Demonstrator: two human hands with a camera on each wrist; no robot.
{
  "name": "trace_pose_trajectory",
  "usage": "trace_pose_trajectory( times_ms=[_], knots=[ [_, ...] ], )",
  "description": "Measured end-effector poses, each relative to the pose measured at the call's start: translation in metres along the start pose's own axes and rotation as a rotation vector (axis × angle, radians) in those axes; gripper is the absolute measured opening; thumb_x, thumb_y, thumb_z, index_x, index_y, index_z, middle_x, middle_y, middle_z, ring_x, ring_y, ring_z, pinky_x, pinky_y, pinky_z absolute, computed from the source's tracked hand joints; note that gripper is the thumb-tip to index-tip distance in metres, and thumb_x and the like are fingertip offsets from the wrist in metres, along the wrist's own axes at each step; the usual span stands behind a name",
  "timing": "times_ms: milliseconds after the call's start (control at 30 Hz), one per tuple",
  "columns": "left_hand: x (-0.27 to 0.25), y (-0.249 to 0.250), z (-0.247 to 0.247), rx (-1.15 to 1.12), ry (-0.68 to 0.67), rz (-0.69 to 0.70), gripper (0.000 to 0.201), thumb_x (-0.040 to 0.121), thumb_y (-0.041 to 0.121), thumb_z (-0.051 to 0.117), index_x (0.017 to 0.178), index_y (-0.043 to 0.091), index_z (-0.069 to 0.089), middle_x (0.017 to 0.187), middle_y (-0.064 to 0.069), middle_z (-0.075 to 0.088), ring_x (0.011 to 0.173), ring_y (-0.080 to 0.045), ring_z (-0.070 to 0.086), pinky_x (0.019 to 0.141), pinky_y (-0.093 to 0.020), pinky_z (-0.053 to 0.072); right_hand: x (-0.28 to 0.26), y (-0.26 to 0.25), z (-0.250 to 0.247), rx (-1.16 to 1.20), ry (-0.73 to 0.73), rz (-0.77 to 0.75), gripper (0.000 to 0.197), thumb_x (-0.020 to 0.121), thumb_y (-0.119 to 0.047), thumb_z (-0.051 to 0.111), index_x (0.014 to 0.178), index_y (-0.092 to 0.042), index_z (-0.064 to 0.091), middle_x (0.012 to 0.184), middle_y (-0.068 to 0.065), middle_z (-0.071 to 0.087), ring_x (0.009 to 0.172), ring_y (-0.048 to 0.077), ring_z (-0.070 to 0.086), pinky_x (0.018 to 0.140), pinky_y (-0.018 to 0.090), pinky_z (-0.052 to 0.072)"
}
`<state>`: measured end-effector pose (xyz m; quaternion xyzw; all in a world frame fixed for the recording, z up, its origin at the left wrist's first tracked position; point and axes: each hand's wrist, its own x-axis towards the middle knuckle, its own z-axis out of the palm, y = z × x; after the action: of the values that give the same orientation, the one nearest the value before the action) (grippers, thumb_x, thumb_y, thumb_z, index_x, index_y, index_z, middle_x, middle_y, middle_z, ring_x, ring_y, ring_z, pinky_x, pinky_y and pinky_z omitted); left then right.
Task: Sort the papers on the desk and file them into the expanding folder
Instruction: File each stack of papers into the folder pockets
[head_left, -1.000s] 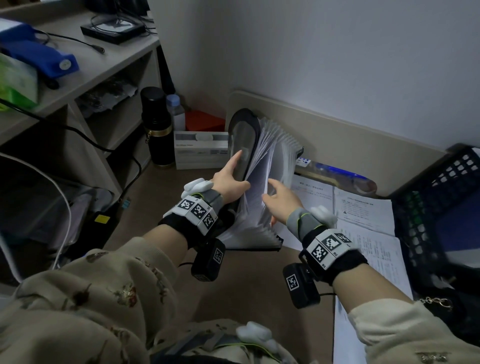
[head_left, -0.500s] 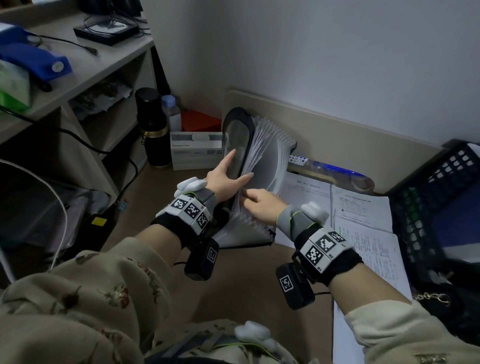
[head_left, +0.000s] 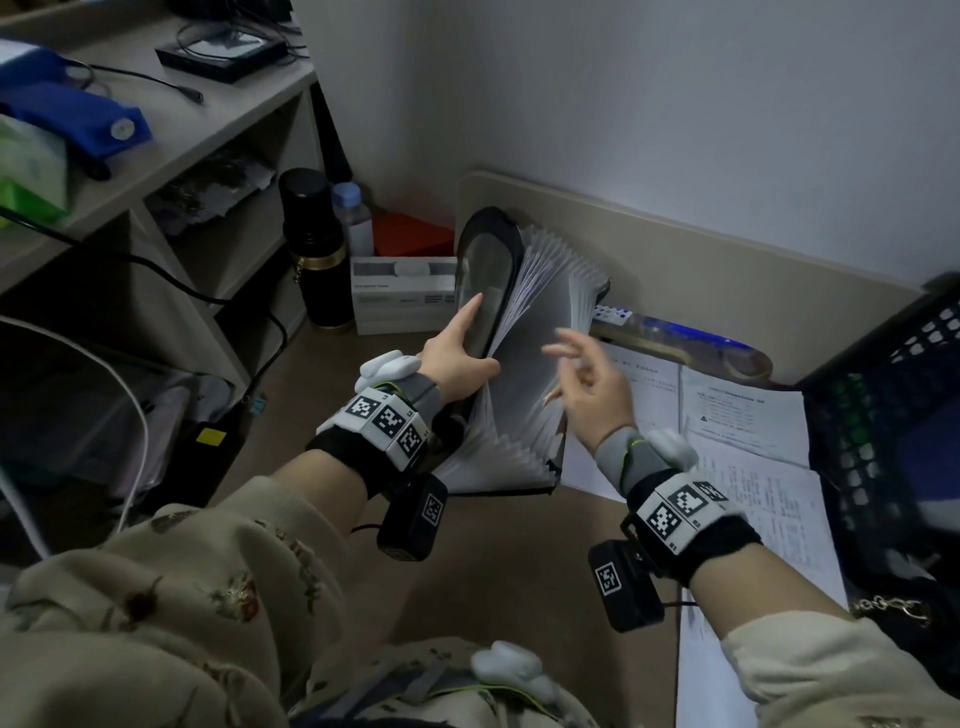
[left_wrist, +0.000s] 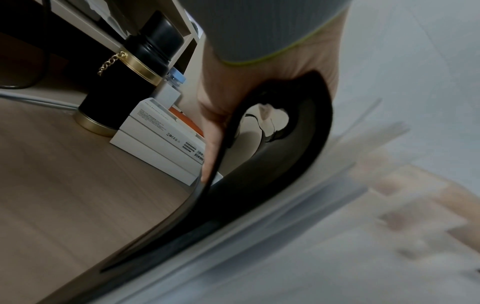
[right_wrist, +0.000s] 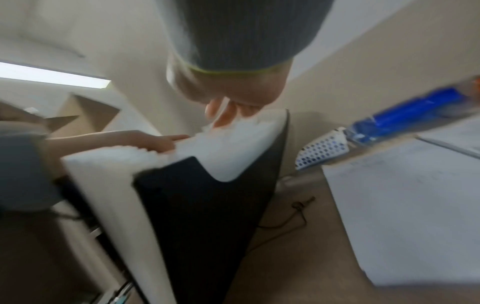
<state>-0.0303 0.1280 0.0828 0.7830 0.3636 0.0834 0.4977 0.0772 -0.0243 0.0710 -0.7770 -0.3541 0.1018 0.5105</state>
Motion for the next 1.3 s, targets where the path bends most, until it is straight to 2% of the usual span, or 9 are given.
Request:
trace_pose_trajectory(
  times_ms=[100, 200, 367, 533, 700, 833, 933, 1067, 1300],
  knots=[
    [-0.002, 0.0, -0.003, -0.013, -0.005, -0.016, 0.09, 0.072, 0.026, 0.063, 0.146, 0.053, 0.02, 0.144, 0.003, 0.046, 0.125, -0.022, 0.049, 0.103, -0.031, 0.041, 0.0, 0.028, -0.009, -0.059, 0.243, 0.067, 0.038, 0.092, -0.006, 0.045, 0.126, -0.022, 0.05, 0.117, -0.016, 0.056, 0.09, 0.019, 0.062, 0.077, 0.031, 0.053],
    [-0.003, 0.002, -0.003, -0.018, -0.005, -0.032, 0.093, 0.063, 0.033, 0.06, 0.144, 0.056, 0.02, 0.142, 0.006, 0.048, 0.124, -0.02, 0.05, 0.106, -0.033, 0.041, -0.003, 0.065, -0.018, -0.13, 0.286, 0.242, 0.04, 0.089, -0.001, 0.044, 0.124, -0.019, 0.053, 0.125, -0.004, 0.056, 0.103, 0.021, 0.06, 0.083, 0.027, 0.042],
    [-0.004, 0.001, -0.003, -0.023, -0.016, -0.028, 0.093, 0.06, 0.036, 0.06, 0.142, 0.058, 0.021, 0.142, 0.008, 0.048, 0.126, -0.019, 0.048, 0.108, -0.038, 0.039, -0.023, 0.125, -0.021, -0.5, -0.222, 0.598, 0.044, 0.092, -0.015, 0.044, 0.135, -0.02, 0.049, 0.141, 0.011, 0.048, 0.124, 0.031, 0.05, 0.1, 0.032, 0.043],
    [-0.001, -0.001, -0.005, -0.044, -0.006, -0.025, 0.093, 0.061, 0.035, 0.061, 0.144, 0.055, 0.023, 0.139, 0.013, 0.047, 0.124, -0.014, 0.047, 0.103, -0.028, 0.039, -0.034, 0.144, -0.014, -0.895, -0.76, 0.627, 0.055, 0.099, -0.028, 0.039, 0.149, -0.011, 0.021, 0.159, 0.004, 0.011, 0.147, 0.025, 0.004, 0.12, 0.038, 0.007],
    [0.001, -0.003, -0.004, -0.06, -0.002, -0.016, 0.094, 0.061, 0.033, 0.062, 0.145, 0.053, 0.023, 0.138, 0.015, 0.044, 0.123, -0.011, 0.045, 0.097, -0.023, 0.036, -0.043, 0.122, -0.008, -0.867, -0.84, 0.578, 0.054, 0.1, -0.033, 0.036, 0.15, -0.026, 0.019, 0.16, 0.005, -0.002, 0.147, 0.028, 0.012, 0.119, 0.038, 0.014],
    [0.003, -0.004, -0.001, -0.062, 0.006, -0.015, 0.093, 0.065, 0.029, 0.064, 0.144, 0.054, 0.023, 0.147, 0.008, 0.042, 0.127, -0.015, 0.044, 0.099, -0.024, 0.036, -0.06, 0.115, 0.009, -0.828, -0.852, 0.392, 0.049, 0.099, -0.025, 0.036, 0.147, -0.025, 0.028, 0.159, 0.002, 0.015, 0.143, 0.024, 0.025, 0.116, 0.035, 0.022],
    [0.005, -0.007, 0.001, -0.053, 0.017, -0.013, 0.09, 0.071, 0.023, 0.066, 0.145, 0.053, 0.023, 0.15, 0.007, 0.039, 0.133, -0.017, 0.041, 0.101, -0.025, 0.035, -0.071, 0.112, 0.018, -0.702, -0.915, 0.393, 0.045, 0.099, -0.02, 0.035, 0.142, -0.029, 0.039, 0.153, -0.001, 0.031, 0.136, 0.024, 0.038, 0.111, 0.028, 0.028],
    [0.009, -0.01, -0.001, -0.04, 0.026, -0.008, 0.089, 0.076, 0.019, 0.067, 0.146, 0.051, 0.022, 0.153, 0.005, 0.036, 0.137, -0.018, 0.036, 0.101, -0.024, 0.032, -0.077, 0.108, 0.022, -0.564, -0.843, 0.418, 0.04, 0.097, -0.016, 0.039, 0.132, -0.027, 0.054, 0.148, 0.0, 0.04, 0.134, 0.021, 0.041, 0.11, 0.024, 0.029],
    [0.01, -0.011, -0.001, -0.034, 0.023, 0.005, 0.09, 0.076, 0.019, 0.067, 0.146, 0.052, 0.021, 0.154, 0.006, 0.034, 0.139, -0.019, 0.033, 0.102, -0.025, 0.032, -0.073, 0.13, -0.013, -0.485, -0.241, 0.717, 0.046, 0.091, -0.027, 0.056, 0.134, -0.014, 0.047, 0.139, 0.01, 0.049, 0.127, 0.028, 0.048, 0.108, 0.035, 0.038]
  ],
)
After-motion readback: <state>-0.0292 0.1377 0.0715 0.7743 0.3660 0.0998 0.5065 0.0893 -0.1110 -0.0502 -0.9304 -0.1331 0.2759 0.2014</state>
